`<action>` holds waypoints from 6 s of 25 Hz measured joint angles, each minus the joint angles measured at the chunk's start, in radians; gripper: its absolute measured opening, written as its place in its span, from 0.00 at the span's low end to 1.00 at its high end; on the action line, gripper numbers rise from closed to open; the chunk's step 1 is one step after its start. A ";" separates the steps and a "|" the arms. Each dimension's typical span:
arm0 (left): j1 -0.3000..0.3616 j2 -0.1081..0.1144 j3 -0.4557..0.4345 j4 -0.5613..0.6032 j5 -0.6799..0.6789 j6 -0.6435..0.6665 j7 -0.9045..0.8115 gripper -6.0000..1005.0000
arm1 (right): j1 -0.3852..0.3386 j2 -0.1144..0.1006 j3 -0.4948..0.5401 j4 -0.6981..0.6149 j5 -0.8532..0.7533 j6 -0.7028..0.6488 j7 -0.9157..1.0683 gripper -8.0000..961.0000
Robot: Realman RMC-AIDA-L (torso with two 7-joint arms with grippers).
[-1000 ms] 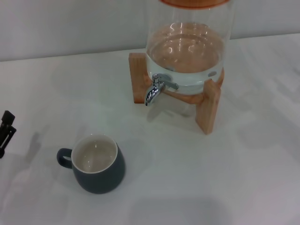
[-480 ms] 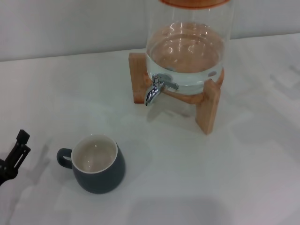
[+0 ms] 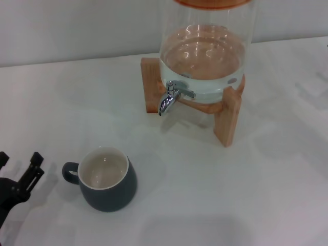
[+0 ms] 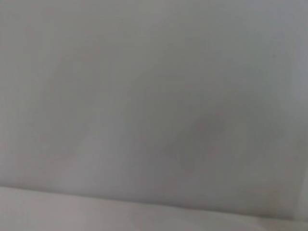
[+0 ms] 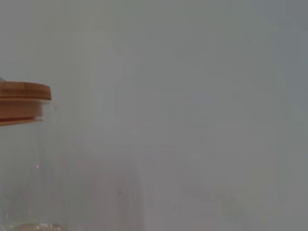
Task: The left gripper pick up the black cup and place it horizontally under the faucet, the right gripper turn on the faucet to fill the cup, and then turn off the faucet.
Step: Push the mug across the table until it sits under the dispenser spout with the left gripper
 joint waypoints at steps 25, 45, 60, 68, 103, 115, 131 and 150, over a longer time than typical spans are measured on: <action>0.031 -0.002 -0.001 -0.021 0.067 -0.029 0.000 0.89 | 0.016 -0.006 0.000 0.001 0.017 -0.001 0.000 0.84; 0.006 -0.007 0.000 -0.035 0.129 0.018 0.001 0.89 | 0.026 -0.008 0.000 0.003 0.017 -0.023 0.000 0.84; -0.014 -0.001 -0.006 -0.048 0.138 0.045 -0.008 0.89 | 0.025 -0.005 0.000 0.003 0.016 -0.035 0.000 0.84; -0.039 0.001 0.000 -0.035 0.178 0.086 0.000 0.89 | 0.016 -0.005 0.000 0.003 0.016 -0.035 0.000 0.84; -0.053 0.008 -0.006 -0.001 0.191 0.091 -0.022 0.89 | 0.005 0.001 0.002 0.003 0.028 -0.029 -0.004 0.84; -0.078 0.009 -0.003 0.000 0.193 0.117 -0.024 0.89 | -0.001 0.001 0.002 0.003 0.028 -0.023 -0.003 0.84; -0.069 0.007 0.000 0.064 0.235 0.112 -0.014 0.89 | -0.006 0.001 0.002 0.003 0.045 -0.015 -0.009 0.84; -0.068 0.005 0.001 0.065 0.236 0.132 -0.013 0.89 | -0.006 0.001 0.002 0.003 0.051 -0.011 -0.009 0.84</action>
